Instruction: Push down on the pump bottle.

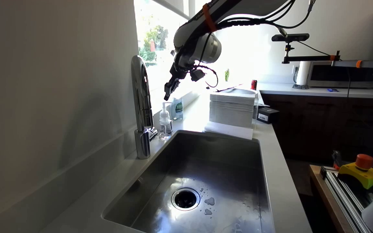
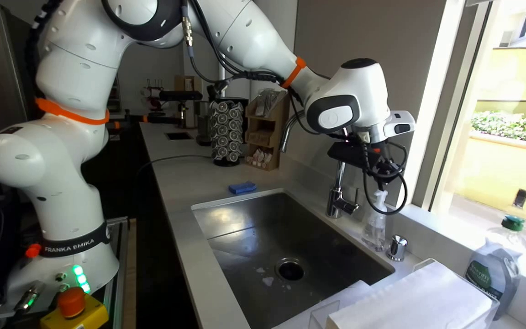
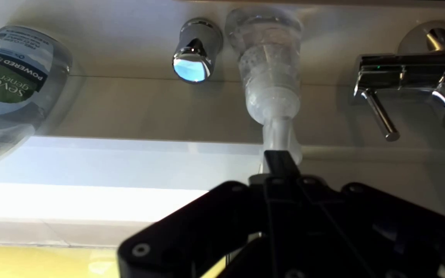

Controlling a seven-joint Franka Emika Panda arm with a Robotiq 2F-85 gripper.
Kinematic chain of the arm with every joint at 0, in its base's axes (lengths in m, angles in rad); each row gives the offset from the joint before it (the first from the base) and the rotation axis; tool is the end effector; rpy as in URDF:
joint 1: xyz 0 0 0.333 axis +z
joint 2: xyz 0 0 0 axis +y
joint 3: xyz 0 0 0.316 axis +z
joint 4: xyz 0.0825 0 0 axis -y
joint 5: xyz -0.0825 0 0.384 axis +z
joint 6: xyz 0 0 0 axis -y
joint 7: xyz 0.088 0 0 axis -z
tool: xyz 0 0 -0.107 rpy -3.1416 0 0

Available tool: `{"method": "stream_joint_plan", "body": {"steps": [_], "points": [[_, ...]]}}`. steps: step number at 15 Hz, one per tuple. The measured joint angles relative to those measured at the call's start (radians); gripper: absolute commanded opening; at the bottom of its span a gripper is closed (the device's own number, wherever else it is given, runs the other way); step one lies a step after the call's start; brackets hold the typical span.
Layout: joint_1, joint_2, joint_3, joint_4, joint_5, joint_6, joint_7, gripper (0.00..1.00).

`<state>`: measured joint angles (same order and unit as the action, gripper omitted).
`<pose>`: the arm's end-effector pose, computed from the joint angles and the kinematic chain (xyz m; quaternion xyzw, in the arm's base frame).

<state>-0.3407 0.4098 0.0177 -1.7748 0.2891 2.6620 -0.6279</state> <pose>0.6509 -0.2279 0.3806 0.9666 0.0372 0.2526 0.0198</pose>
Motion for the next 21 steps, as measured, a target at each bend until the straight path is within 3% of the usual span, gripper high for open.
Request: {"method": "stream_joint_plan", "body": {"steps": [21], "points": [[-0.031,0.02,0.044,0.022,0.005,-0.003,-0.031,0.0]]}}
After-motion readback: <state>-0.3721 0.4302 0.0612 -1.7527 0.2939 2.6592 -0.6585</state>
